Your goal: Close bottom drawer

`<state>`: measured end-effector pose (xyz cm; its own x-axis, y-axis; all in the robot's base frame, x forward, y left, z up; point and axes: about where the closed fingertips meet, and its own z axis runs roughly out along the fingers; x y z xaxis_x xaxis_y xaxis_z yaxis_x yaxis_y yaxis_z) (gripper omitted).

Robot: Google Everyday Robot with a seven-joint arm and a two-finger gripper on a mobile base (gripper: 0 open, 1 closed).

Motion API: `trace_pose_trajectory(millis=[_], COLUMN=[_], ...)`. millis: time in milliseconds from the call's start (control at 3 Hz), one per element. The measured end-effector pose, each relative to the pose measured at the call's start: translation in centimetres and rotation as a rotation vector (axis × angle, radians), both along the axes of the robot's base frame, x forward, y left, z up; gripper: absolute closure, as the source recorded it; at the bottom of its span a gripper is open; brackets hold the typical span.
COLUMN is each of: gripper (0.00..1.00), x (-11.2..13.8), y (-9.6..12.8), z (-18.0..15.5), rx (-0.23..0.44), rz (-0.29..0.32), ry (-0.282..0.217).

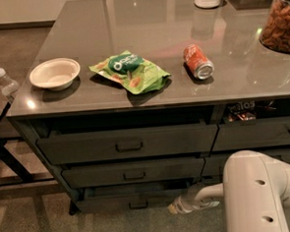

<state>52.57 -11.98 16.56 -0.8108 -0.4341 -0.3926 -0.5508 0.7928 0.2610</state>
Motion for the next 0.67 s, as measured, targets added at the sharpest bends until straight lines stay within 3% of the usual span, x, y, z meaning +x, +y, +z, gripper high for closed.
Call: trace_pose_trajectory(millis=[667], gripper=[1.00], x=[2.6], y=[-0.4], z=[-0.5], rx=[-0.016], rz=[-0.054], ry=[-0.017])
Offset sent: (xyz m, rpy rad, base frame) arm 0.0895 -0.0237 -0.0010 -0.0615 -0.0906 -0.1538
